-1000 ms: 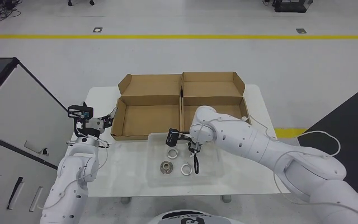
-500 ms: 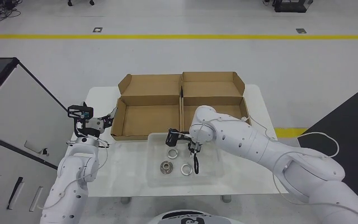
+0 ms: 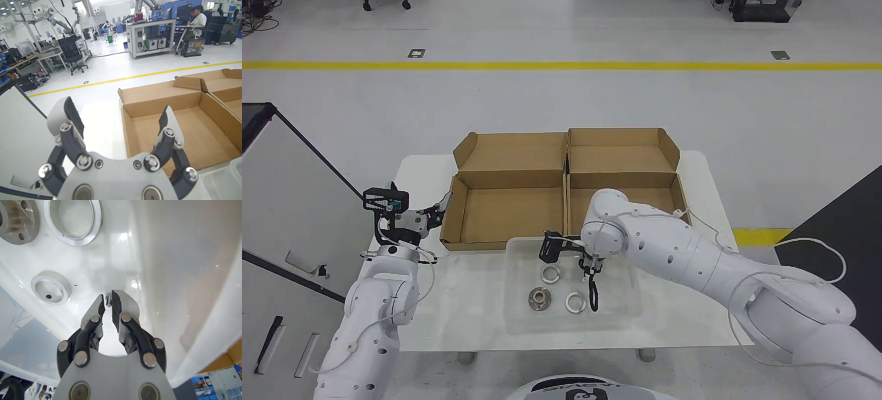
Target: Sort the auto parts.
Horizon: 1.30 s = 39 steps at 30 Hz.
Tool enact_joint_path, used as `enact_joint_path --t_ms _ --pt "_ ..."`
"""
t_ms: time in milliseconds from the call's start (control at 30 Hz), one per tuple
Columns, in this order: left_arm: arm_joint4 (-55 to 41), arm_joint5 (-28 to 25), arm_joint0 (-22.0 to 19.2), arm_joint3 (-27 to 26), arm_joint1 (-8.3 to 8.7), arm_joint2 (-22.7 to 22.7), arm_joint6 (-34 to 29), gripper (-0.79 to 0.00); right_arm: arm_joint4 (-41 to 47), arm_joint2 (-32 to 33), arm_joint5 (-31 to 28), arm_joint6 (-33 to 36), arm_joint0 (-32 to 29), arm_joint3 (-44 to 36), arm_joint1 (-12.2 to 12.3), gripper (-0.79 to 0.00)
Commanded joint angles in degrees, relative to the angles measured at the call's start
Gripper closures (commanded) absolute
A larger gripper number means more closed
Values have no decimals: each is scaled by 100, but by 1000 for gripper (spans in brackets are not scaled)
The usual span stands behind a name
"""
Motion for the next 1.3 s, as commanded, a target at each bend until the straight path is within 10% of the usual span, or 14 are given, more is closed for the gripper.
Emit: enact_joint_path --t_ms 0,533,700,1267 --pt "0 0 0 0 0 0 0 -785 -20 18 5 -12 -1 -5 -4 -148" --pt "0 0 0 0 0 0 0 -785 -179 91 3 -10 -80 48 -48 -215" --pt "0 0 0 0 0 0 0 -785 -173 106 -1 17 -88 110 -79 0" --pt "0 0 0 0 0 0 0 -785 1082 1323 296 571 -362 -1311 404 0"
